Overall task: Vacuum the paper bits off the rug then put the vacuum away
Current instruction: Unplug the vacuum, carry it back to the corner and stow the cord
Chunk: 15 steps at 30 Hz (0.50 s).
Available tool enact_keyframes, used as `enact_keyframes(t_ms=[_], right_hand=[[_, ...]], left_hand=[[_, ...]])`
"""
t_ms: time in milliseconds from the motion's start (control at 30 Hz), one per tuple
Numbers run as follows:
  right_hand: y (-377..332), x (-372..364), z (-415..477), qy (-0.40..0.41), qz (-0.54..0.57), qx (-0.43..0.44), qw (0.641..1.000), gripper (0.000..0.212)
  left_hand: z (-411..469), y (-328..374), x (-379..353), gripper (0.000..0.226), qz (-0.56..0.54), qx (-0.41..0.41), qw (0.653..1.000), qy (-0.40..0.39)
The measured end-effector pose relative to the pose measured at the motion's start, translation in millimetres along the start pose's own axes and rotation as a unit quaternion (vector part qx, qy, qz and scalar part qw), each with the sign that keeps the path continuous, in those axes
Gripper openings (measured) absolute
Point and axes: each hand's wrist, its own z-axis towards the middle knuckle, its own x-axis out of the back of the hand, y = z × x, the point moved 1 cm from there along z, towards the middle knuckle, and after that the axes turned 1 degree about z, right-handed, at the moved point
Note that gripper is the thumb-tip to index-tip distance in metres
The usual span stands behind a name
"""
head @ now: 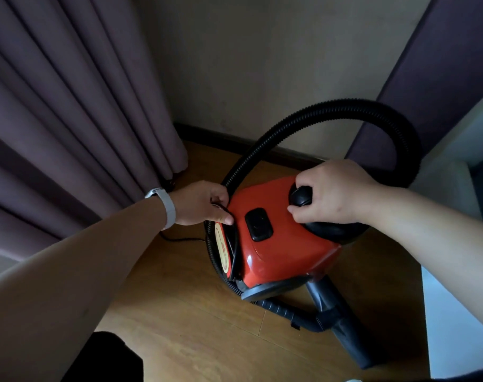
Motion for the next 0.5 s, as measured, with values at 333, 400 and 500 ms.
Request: enact_keyframes(t_ms=[333, 400, 500], right_hand=[[-0.6, 14.9, -1.0, -0.011, 0.055, -0.034, 0.998, 0.036], [2.1, 17.3, -2.1, -0.01, 0.064, -0.046, 0.997, 0.034], [5.5, 19.1, -3.4, -0.006, 0.066, -0.055, 0.996, 0.035]], left_hand=[[-10.1, -27.4, -14.2, 0.018, -0.404, 0.114, 0.906, -0.055], [-12.2, -29.4, -19.4, 0.012, -0.436, 0.139, 0.889, -0.03], [-14.2, -32.1, -27.8, 0.011, -0.453, 0.158, 0.877, -0.025]])
